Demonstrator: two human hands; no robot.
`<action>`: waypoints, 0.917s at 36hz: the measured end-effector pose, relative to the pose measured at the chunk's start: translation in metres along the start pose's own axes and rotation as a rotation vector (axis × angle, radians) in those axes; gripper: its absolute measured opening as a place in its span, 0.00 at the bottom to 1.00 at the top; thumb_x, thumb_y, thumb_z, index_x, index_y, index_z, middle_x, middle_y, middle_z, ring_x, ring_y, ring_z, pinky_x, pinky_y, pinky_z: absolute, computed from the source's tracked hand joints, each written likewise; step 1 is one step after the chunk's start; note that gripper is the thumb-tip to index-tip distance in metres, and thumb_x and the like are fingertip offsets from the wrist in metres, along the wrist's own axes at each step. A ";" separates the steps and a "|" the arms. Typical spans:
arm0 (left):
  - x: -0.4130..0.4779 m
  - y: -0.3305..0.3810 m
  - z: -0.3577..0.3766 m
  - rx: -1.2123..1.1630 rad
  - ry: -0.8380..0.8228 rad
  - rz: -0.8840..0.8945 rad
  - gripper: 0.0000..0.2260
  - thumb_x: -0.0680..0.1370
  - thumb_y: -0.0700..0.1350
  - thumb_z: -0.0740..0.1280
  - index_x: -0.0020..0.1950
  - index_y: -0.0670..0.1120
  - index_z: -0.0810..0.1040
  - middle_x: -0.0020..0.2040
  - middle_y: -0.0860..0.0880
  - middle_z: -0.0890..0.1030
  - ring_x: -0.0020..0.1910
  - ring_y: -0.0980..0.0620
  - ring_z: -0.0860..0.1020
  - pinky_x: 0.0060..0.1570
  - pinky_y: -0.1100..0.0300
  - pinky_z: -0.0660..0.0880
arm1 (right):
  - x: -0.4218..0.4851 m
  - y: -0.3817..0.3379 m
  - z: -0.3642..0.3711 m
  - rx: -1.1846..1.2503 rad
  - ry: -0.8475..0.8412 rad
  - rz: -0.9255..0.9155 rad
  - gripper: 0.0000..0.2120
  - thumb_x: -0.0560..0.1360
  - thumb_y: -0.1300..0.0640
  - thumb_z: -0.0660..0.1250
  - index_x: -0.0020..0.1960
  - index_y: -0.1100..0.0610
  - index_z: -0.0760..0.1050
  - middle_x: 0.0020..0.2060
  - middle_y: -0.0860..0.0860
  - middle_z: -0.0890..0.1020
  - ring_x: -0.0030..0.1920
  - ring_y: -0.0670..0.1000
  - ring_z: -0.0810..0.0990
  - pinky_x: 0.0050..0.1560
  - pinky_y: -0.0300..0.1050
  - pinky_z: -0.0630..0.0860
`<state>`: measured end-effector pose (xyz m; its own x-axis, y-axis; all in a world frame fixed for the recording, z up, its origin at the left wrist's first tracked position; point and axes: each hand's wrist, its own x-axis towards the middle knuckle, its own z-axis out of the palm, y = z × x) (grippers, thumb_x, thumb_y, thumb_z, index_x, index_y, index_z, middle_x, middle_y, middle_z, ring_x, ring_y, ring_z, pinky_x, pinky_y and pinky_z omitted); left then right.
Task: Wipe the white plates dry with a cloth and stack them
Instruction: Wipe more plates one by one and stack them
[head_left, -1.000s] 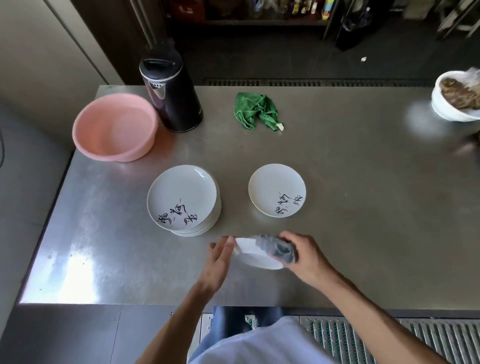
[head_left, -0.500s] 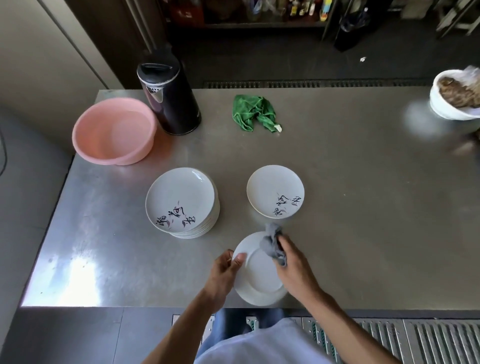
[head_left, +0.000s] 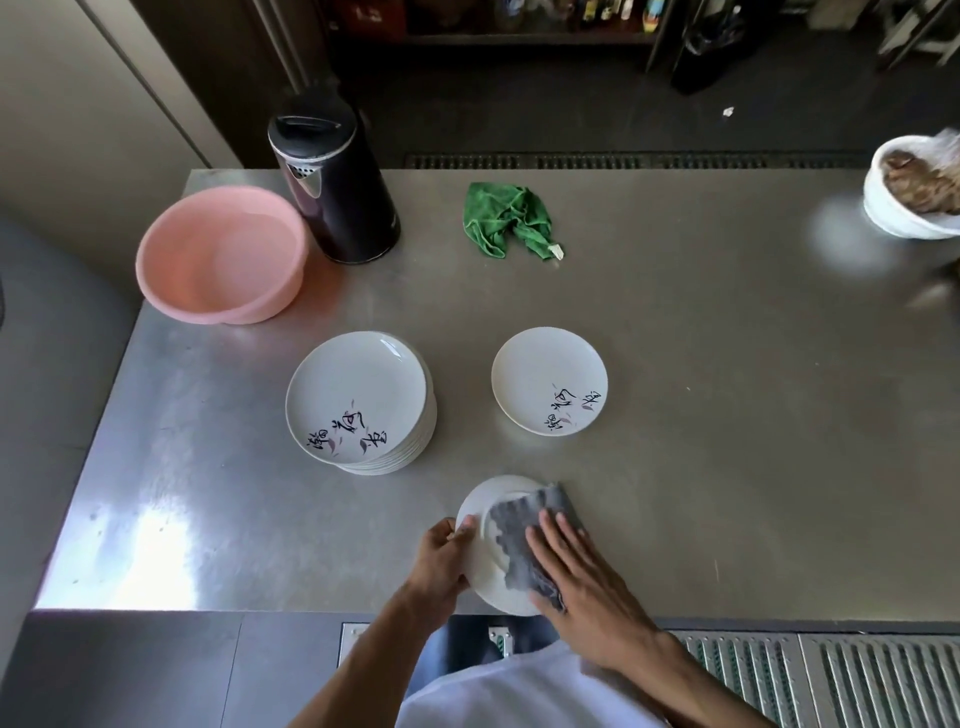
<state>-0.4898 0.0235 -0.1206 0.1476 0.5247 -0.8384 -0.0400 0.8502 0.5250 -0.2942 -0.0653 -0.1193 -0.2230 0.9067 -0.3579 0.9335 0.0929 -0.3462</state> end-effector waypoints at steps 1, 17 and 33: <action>0.001 0.000 0.001 0.008 0.001 0.000 0.10 0.85 0.47 0.64 0.54 0.40 0.76 0.37 0.48 0.85 0.36 0.51 0.84 0.35 0.55 0.81 | 0.007 0.000 0.000 0.018 -0.017 0.057 0.36 0.81 0.35 0.46 0.81 0.53 0.42 0.80 0.53 0.38 0.80 0.56 0.39 0.78 0.49 0.40; 0.011 0.019 0.001 0.027 0.068 0.070 0.08 0.85 0.46 0.64 0.50 0.42 0.75 0.41 0.44 0.80 0.37 0.49 0.81 0.32 0.57 0.79 | 0.009 -0.007 -0.006 0.200 0.064 -0.018 0.26 0.84 0.46 0.50 0.79 0.55 0.61 0.79 0.52 0.55 0.79 0.57 0.54 0.77 0.49 0.52; -0.006 0.006 0.002 0.176 0.007 0.212 0.20 0.75 0.55 0.68 0.54 0.38 0.77 0.44 0.42 0.80 0.43 0.46 0.77 0.43 0.46 0.75 | 0.081 -0.015 -0.016 0.347 0.129 0.268 0.24 0.86 0.49 0.45 0.81 0.50 0.52 0.80 0.49 0.46 0.80 0.48 0.41 0.73 0.35 0.29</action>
<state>-0.4889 0.0250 -0.1120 0.1479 0.6906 -0.7080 0.1033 0.7011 0.7055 -0.3213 0.0135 -0.1290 0.0706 0.9259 -0.3711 0.7991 -0.2752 -0.5345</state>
